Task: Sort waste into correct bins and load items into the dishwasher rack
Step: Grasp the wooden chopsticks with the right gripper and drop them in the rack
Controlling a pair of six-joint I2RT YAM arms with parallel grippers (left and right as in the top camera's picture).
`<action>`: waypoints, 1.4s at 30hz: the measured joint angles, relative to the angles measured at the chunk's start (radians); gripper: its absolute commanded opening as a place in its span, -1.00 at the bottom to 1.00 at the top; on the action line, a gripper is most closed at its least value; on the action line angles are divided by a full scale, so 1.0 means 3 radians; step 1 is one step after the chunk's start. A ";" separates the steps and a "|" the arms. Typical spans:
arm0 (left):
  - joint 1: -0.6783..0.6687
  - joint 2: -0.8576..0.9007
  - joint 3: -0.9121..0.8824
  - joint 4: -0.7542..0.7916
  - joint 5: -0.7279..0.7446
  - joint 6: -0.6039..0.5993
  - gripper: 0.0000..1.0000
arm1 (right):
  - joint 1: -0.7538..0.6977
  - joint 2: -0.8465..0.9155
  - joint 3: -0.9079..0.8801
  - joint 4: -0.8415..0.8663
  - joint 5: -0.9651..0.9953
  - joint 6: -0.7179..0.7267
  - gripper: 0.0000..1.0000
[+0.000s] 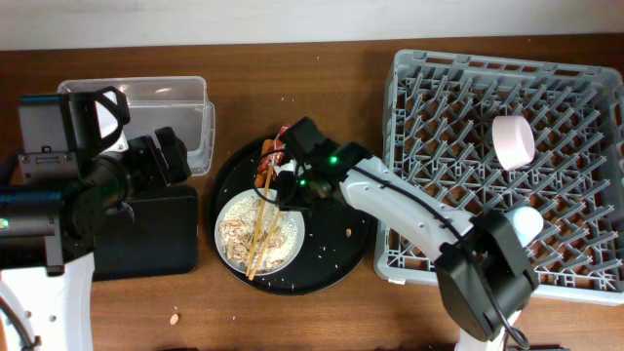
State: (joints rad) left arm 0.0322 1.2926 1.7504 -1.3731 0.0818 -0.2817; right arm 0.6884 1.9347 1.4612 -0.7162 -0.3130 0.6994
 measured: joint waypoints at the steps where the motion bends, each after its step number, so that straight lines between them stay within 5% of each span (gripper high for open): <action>1: 0.0000 -0.0001 0.0000 0.0000 -0.0001 0.0000 0.98 | 0.0025 0.0056 0.0000 0.0094 0.0001 0.0104 -0.25; 6: 0.0000 -0.0001 0.0000 -0.0003 0.0000 0.0001 0.98 | 0.0107 0.0456 -0.0001 0.0261 -0.0024 0.0367 -0.28; 8: 0.0000 -0.0001 0.0000 -0.0003 0.0000 0.0000 0.98 | 0.0122 0.0498 -0.0001 0.0298 -0.0024 0.0389 -0.87; 9: 0.0000 -0.0001 0.0000 -0.0003 -0.0001 0.0000 0.98 | 0.0121 0.0500 0.0000 0.0324 -0.0025 0.0407 -0.92; 16: 0.0000 -0.0001 0.0000 -0.0004 0.0000 0.0001 0.99 | 0.0017 0.0214 -0.0001 -0.0008 -0.0027 0.0229 -0.92; 21: 0.0000 0.0000 0.0000 -0.0011 0.0000 0.0000 0.99 | -0.0813 -0.0936 0.0010 -0.0524 0.0530 -0.0356 -0.92; 25: 0.0000 -0.0001 0.0000 -0.0014 0.0000 0.0000 0.98 | -0.1878 -0.0930 0.0009 -0.0651 0.0880 -0.1035 -0.91; 27: 0.0000 -0.0001 0.0000 -0.0010 0.0000 0.0000 0.98 | -0.1902 -0.0762 0.0009 -0.0652 0.0872 -0.1213 -0.74; 29: 0.0000 -0.0001 0.0000 -0.0011 -0.0001 0.0000 0.98 | -0.1844 -0.0507 0.0008 -0.0649 0.0842 -0.1349 0.01; 31: 0.0000 -0.0001 0.0000 -0.0011 0.0000 0.0000 0.98 | -0.1690 -0.0450 0.0001 -0.0539 0.0604 -0.1456 0.30; 35: 0.0000 -0.0001 0.0000 -0.0011 0.0000 0.0000 0.98 | -0.1027 -0.0529 0.0003 -0.0292 0.0272 -0.1352 0.32; 38: 0.0000 -0.0001 0.0000 -0.0013 0.0001 0.0000 0.98 | -0.0230 -0.0514 0.0005 0.0027 0.0235 -0.1058 0.00; 42: 0.0000 -0.0001 0.0000 -0.0011 -0.0001 0.0000 0.98 | 0.0312 0.0043 0.0010 0.0381 0.0375 -0.0296 0.16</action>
State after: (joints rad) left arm 0.0322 1.2922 1.7504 -1.3766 0.0814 -0.2817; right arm 0.7818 1.9476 1.4643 -0.6018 -0.2005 0.6106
